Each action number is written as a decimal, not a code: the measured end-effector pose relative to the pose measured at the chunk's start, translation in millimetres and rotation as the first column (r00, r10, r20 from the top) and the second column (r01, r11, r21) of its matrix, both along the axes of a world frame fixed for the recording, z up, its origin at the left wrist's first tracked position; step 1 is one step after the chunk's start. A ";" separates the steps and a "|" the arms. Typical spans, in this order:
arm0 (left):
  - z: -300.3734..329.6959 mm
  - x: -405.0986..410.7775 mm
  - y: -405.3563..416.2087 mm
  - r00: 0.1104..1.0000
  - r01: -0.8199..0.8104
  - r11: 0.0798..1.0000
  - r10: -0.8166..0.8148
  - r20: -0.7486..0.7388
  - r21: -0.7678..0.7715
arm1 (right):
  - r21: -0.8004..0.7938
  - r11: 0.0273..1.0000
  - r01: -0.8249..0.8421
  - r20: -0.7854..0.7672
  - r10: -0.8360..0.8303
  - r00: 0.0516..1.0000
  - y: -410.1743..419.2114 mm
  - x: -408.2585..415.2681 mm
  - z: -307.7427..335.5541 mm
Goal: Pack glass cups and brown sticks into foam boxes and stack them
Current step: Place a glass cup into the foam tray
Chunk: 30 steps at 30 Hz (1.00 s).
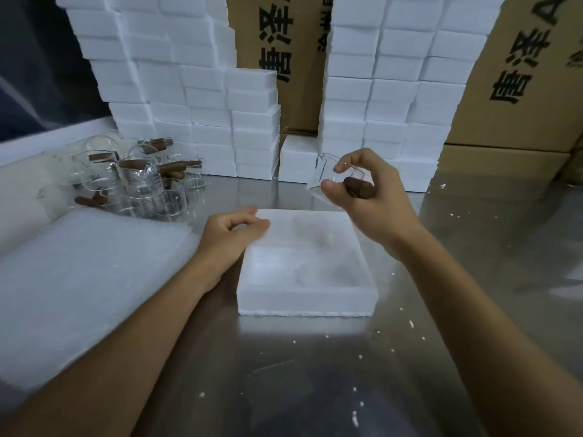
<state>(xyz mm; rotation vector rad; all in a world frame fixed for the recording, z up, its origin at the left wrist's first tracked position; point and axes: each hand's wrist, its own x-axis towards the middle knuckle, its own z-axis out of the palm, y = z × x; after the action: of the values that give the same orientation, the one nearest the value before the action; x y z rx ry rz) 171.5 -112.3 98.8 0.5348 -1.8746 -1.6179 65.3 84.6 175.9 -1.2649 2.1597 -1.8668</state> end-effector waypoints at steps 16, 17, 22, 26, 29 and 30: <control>75.6 4.1 54.5 0.937 0.300 0.934 -0.251 -0.242 0.193 | 0.022 0.991 -0.130 -0.089 0.131 0.987 -0.3 18.7 9.2; 74.5 4.2 53.1 0.946 0.268 0.952 -0.231 -0.226 0.147 | 0.056 0.992 -0.116 -0.090 0.121 0.989 0.5 17.8 9.8; 75.7 6.0 49.2 0.987 0.095 0.984 -0.113 -0.115 -0.152 | 0.275 0.961 -0.036 -0.111 0.069 0.991 6.5 11.7 12.4; 77.8 7.0 45.4 0.987 0.093 0.967 -0.122 -0.109 -0.238 | 0.253 0.964 -0.083 -0.067 0.103 0.992 7.3 13.8 14.8; 82.2 11.2 45.0 0.989 0.130 0.952 -0.146 -0.039 -0.278 | 0.283 0.945 -0.163 0.065 0.151 0.986 11.5 11.9 18.2; 83.9 12.5 46.1 0.986 0.161 0.944 -0.165 0.010 -0.288 | 0.309 0.932 -0.191 0.087 0.172 0.981 12.8 11.5 18.9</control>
<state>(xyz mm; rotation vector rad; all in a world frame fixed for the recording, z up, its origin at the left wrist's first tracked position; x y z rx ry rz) 184.1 -66.2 182.7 0.2472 -2.1437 -1.4058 76.8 97.5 194.8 -1.2719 2.1189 -1.4007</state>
